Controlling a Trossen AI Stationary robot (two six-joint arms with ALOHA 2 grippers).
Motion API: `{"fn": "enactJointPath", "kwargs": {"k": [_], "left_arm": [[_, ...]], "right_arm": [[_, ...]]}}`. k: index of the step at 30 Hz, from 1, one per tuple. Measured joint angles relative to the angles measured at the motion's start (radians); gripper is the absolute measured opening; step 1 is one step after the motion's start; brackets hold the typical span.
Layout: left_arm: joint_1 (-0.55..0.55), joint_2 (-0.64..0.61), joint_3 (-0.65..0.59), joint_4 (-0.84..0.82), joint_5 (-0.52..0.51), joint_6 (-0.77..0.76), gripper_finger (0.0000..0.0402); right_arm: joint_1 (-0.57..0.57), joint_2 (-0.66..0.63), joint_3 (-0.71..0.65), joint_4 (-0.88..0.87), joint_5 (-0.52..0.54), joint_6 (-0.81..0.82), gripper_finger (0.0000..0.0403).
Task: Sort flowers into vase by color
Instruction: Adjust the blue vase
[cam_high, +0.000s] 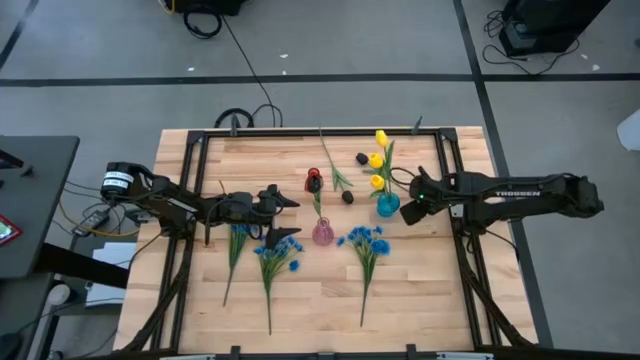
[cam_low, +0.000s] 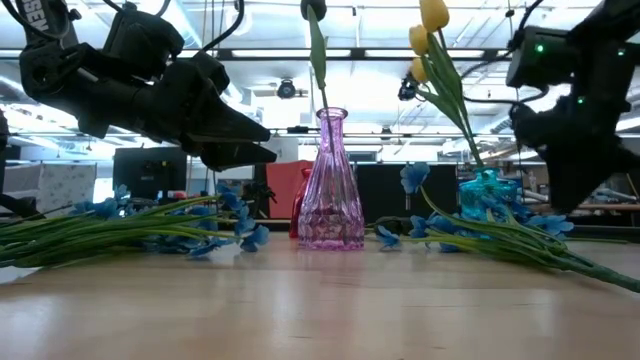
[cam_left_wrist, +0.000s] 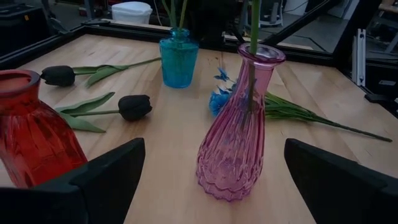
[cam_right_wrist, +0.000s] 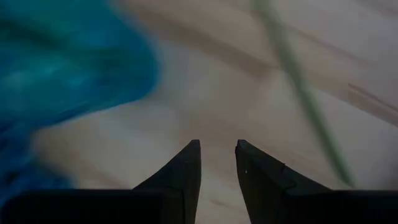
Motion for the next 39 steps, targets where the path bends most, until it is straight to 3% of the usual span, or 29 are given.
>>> {"fn": "enactJointPath", "kwargs": {"k": [3,10,17,23,30,35,39], "left_arm": [[0.0,0.0,0.0,-0.003,0.011,-0.003,0.0392],[0.0,0.0,0.0,-0.019,0.014,-0.004,0.0392],[0.0,0.0,0.0,-0.025,0.014,0.0,0.0392],[0.0,0.0,0.0,-0.027,0.014,0.018,0.0392],[0.0,0.0,0.0,-0.056,0.014,0.042,0.0392],[0.0,0.0,0.0,-0.056,0.014,0.048,0.0392],[0.0,0.0,0.0,-0.056,0.008,0.048,0.0392]], "right_arm": [[0.024,-0.004,0.0,0.051,-0.009,-0.11,0.0118],[0.102,-0.022,0.0,0.058,0.086,-0.192,0.0142],[0.18,-0.024,0.0,0.1,0.078,-0.184,0.0239],[0.271,-0.02,-0.051,0.356,0.245,-0.14,0.0299],[0.356,-0.019,-0.149,0.464,0.364,-0.044,0.0289],[0.38,-0.015,-0.234,0.675,0.46,-0.069,0.0276],[0.374,0.018,-0.288,0.841,0.473,-0.114,0.0265]]}}
